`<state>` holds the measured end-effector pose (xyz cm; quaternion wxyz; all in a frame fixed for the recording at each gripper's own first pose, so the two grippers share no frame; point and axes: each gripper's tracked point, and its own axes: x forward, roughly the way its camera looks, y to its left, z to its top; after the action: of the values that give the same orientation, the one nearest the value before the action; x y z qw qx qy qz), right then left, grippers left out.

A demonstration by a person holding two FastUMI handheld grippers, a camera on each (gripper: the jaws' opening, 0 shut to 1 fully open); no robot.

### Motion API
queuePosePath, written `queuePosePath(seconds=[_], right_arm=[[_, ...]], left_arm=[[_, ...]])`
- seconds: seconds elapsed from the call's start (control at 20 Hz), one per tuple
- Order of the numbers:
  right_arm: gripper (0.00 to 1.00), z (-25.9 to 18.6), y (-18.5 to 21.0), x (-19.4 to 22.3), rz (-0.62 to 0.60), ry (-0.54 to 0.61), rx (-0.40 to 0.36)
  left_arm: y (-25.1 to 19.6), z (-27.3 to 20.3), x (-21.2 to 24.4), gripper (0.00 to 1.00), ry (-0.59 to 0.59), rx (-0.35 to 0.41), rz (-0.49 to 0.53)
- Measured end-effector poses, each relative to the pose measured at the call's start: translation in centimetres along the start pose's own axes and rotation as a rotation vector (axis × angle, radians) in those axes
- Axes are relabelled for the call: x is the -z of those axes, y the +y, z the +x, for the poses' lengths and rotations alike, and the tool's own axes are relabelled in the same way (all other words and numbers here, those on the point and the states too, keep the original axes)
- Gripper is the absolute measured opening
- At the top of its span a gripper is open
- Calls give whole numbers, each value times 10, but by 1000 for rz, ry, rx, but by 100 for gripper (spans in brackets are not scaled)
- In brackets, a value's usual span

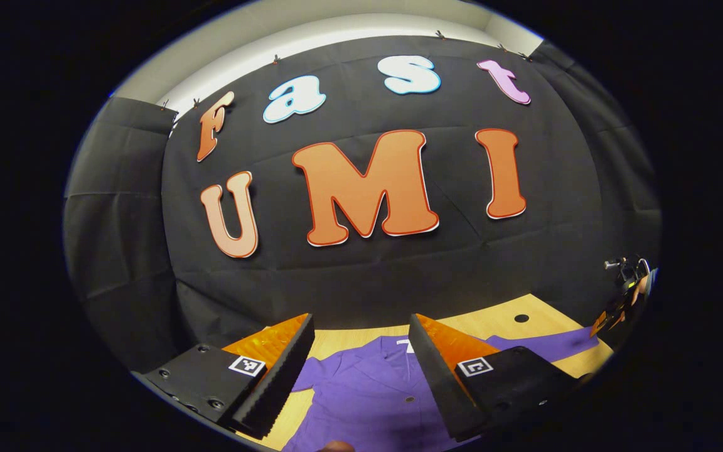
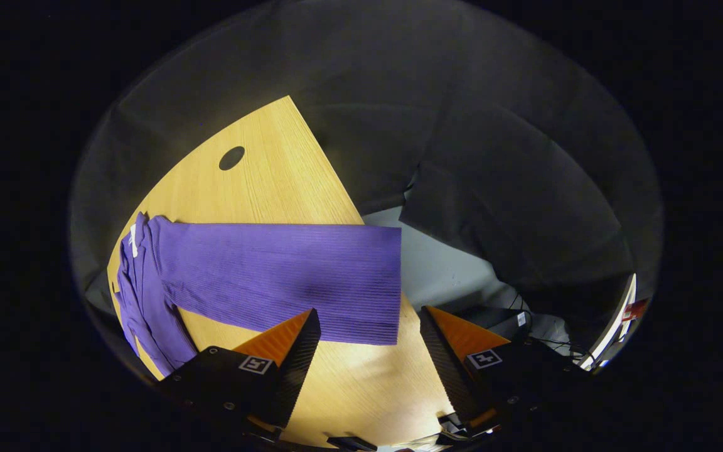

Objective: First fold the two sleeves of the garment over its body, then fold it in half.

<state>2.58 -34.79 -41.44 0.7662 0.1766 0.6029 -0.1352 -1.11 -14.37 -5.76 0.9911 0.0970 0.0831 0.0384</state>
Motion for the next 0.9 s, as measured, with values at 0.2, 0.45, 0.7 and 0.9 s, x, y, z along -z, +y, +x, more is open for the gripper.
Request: queuePosePath(seconds=[0.2, 0.45, 0.7, 0.9], right_arm=[[95, 15, 5, 4, 17, 67, -20], [92, 27, 9, 7, 24, 108, -19], [90, 33, 6, 8, 37, 122, 1], [88, 37, 2, 2, 85, 121, 8]], left_arm=[[-1, -1, 3, 95, 12, -4, 11], [-1, -1, 7, 94, 26, -14, 19], [1, 0, 5, 95, 20, -26, 34], [1, 2, 13, 94, 49, -26, 24]])
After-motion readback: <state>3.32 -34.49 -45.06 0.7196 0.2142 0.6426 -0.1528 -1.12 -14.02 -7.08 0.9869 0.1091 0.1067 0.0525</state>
